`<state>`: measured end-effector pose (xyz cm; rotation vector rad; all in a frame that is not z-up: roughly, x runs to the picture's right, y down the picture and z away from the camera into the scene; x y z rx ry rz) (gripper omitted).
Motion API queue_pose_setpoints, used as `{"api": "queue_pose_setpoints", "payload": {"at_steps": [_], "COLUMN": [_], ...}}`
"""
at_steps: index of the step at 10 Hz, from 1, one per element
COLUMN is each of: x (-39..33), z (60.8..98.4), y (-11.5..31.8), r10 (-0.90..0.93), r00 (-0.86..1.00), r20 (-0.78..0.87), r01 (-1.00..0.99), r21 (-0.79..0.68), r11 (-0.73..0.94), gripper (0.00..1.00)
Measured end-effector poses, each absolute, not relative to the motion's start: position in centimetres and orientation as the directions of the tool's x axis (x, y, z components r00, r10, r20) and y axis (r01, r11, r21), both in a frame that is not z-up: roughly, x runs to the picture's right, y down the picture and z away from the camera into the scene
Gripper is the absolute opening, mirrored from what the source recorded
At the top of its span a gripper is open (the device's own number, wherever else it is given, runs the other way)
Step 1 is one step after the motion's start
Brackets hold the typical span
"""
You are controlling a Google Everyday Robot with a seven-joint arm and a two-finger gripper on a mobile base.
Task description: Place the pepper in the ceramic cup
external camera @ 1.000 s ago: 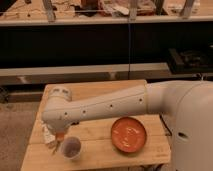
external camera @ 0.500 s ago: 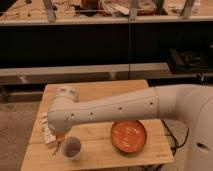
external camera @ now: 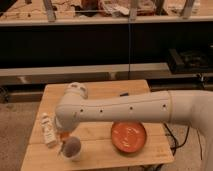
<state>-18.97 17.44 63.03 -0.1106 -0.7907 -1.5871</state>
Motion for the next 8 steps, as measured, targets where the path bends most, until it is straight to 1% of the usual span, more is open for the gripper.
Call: {"api": "queue_pose_setpoints", "payload": {"at_steps": [5, 8], "x": [-17.6, -16.5], "z": [62.6, 63.2], "y": [18.5, 19.4], "r10": [-0.774, -0.774], "r00": [-0.317, -0.386], "r20": [0.548, 0.502], "r01": [0.891, 0.858], "r21": [0.451, 0.503], "r11": [-0.046, -0.101], "gripper": [0.0, 0.0]}}
